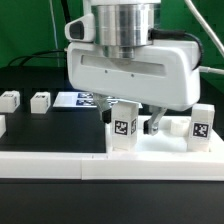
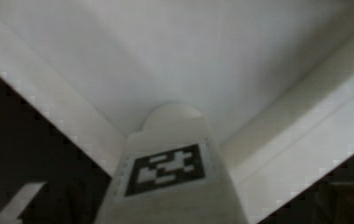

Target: Assemble square table

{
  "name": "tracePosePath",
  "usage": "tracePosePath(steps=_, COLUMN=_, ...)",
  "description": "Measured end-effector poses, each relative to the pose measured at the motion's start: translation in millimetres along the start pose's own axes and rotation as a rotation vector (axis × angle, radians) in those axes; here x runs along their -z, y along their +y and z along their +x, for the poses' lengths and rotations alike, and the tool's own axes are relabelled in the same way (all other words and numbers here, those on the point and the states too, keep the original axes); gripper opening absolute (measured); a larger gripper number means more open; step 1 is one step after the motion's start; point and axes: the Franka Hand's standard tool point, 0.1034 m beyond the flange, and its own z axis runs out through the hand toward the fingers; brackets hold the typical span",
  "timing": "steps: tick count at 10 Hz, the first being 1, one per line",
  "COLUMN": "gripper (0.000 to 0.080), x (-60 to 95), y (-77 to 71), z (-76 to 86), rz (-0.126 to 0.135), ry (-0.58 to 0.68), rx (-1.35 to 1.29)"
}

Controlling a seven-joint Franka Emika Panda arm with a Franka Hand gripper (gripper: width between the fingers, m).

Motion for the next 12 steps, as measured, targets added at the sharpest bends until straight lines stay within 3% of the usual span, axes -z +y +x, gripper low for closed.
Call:
tracePosePath(steps=3, gripper=0.0649, x=-0.3, y=1.2, z=0.8, rz=0.0, ry=0.0, rx=0.002)
tracePosePath(steps=4, gripper=0.0539, x=-0.3, y=1.3, z=0.8, rz=0.0, ry=0.0, rx=-0.015)
tracePosePath(steps=5, gripper=0.0539, x=-0.4, y=1.4, z=0.8, rz=0.0, ry=0.0, rx=-0.02)
tracePosePath(steps=6, gripper=0.0338, x=-0.6, y=1.5, z=0.6, rz=0.0, ry=-0.001, rx=-0.089)
tracePosePath(steps=7, gripper=0.0273, x=-1.8, y=4.4, z=0.3, rz=-0.005, ry=-0.004, rx=-0.152)
tracePosePath(steps=9, gripper=0.0273, x=-2.9, y=5.3, z=0.5, rz=-0.006, ry=0.002, rx=-0.356)
tracePosePath(steps=12, gripper=0.0273, x=-3.2, y=3.7, z=-2.2, rz=-0.011, ry=0.008, rx=-0.863)
